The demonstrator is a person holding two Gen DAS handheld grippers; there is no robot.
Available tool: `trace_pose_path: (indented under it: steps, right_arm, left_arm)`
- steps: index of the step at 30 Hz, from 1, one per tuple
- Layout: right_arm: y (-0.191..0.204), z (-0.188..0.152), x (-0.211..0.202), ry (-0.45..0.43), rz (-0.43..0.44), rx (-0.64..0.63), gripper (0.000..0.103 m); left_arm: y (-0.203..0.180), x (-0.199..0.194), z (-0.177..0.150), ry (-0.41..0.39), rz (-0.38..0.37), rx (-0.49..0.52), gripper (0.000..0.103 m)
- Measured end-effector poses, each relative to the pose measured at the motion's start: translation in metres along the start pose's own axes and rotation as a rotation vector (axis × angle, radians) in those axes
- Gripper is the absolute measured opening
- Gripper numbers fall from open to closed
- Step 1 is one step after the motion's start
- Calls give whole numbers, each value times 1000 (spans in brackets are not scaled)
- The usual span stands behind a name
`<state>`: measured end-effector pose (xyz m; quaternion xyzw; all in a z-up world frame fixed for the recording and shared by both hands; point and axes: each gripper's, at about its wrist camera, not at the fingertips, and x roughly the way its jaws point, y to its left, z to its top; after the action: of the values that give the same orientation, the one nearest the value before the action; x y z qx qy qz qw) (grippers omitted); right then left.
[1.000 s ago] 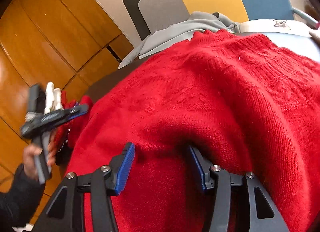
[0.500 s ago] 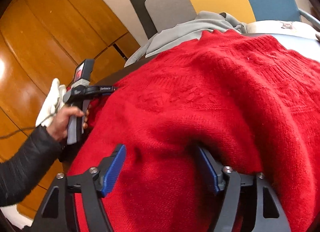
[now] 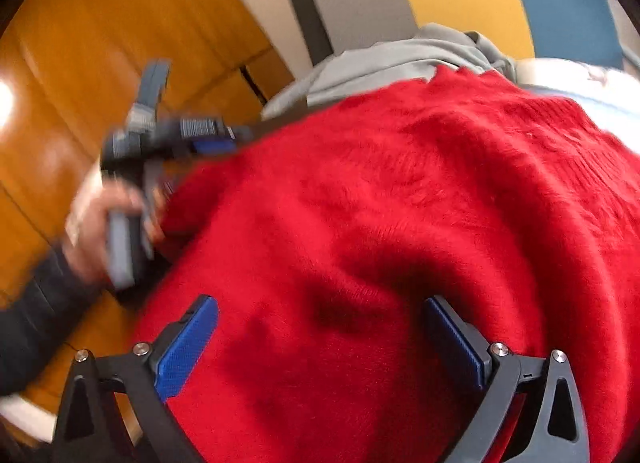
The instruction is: Fold clothes
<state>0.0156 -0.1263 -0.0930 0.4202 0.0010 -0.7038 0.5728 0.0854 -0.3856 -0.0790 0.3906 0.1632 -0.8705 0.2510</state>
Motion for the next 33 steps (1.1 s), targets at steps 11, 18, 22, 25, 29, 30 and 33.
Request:
trace_pose_path:
  steps: [11, 18, 22, 25, 29, 30, 33]
  right_arm:
    - [-149, 78, -41, -33, -9, 331, 103]
    - [-205, 106, -16, -81, -203, 321, 102]
    - [-203, 109, -14, -75, -248, 246, 103]
    - [-189, 110, -17, -28, -292, 212, 102]
    - [-151, 116, -21, -38, -297, 131, 102]
    - [-140, 115, -21, -33, -297, 98, 102]
    - [-112, 114, -12, -3, -288, -3, 102]
  left_arm:
    - [-17, 14, -57, 22, -158, 32, 36]
    - [-10, 23, -57, 20, -159, 16, 36]
    - [-11, 22, -58, 20, -150, 12, 36]
    - [-11, 15, -55, 25, -148, -1, 36]
    - [-20, 9, -33, -14, -184, -6, 36]
    - [-24, 10, -26, -23, -191, 4, 36]
    - [-39, 17, 1, -42, -220, 44, 36]
